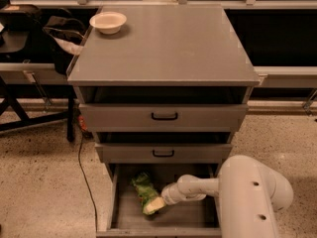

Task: Pick green rice chip bag from bottom drawer and place on counter

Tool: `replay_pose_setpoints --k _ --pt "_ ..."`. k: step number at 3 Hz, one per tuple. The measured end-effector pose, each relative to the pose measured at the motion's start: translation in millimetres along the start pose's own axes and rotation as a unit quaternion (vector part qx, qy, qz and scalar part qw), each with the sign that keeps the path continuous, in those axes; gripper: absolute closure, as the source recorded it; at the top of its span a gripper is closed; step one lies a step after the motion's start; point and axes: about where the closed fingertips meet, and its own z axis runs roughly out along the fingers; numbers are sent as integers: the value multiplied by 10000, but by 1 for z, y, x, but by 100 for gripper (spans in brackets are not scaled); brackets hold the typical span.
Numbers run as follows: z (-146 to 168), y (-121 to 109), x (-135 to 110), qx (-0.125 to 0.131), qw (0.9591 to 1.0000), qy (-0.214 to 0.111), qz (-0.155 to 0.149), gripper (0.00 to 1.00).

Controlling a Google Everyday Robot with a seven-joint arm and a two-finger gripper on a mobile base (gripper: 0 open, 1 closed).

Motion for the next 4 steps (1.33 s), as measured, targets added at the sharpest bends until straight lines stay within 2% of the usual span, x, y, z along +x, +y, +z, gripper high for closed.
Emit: replay_pose_setpoints --k 1,2,3,4 --pt "25 -6 3 142 9997 162 146 0" --pt "39 -9 4 171 9993 259 217 0" --pt "39 -9 4 170 9993 261 214 19" --pt "39 -9 4 170 9993 261 214 42"
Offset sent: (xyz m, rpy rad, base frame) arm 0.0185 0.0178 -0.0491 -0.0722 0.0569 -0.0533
